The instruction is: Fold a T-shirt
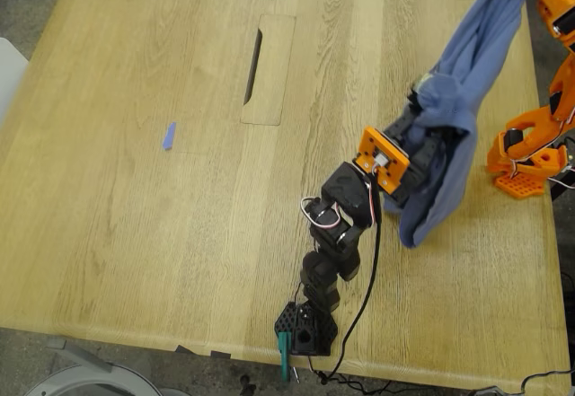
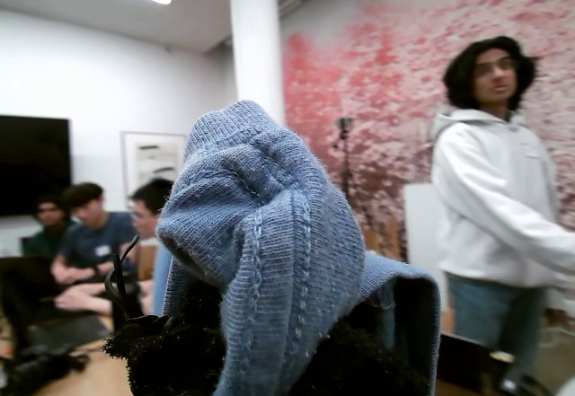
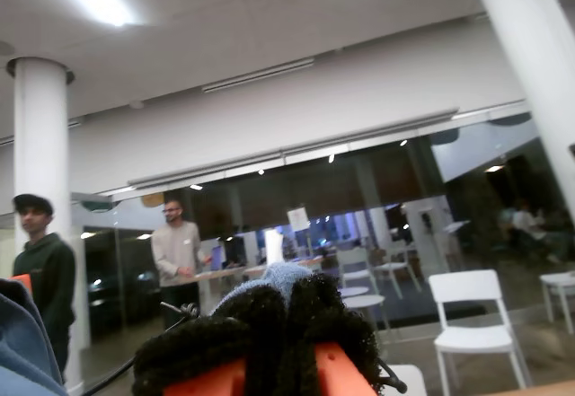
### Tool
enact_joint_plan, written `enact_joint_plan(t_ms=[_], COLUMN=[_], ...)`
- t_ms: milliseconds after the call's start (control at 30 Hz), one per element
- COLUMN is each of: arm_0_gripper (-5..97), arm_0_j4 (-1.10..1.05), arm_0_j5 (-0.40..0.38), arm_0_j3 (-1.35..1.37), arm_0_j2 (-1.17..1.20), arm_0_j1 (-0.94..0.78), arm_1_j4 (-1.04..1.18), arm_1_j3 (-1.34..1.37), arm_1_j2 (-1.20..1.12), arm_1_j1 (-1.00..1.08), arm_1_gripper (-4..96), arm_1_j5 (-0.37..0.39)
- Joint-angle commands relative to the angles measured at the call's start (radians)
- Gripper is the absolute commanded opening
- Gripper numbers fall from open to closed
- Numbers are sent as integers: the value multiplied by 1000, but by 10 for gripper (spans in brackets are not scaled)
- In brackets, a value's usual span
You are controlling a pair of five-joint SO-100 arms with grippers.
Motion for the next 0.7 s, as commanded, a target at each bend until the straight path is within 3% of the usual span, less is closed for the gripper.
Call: enact_joint_plan(t_ms=[0, 400, 667], arm_0_gripper=[-2, -2, -3], arm_0_j4=[9, 161, 242], arm_0_j5=[-20, -38, -155], arm_0_j3=[-8, -6, 118], arm_0_j2=[118, 173, 264], arm_0_j1=[67, 141, 28], arm_1_j4=[8, 175, 373], arm_1_j3=[-31, -64, -75], arm_1_j2=[21, 72, 123], arm_1_j1=[-40, -81, -61], arm_1_gripper=[-2, -1, -1], arm_1_j5=[3, 3, 32])
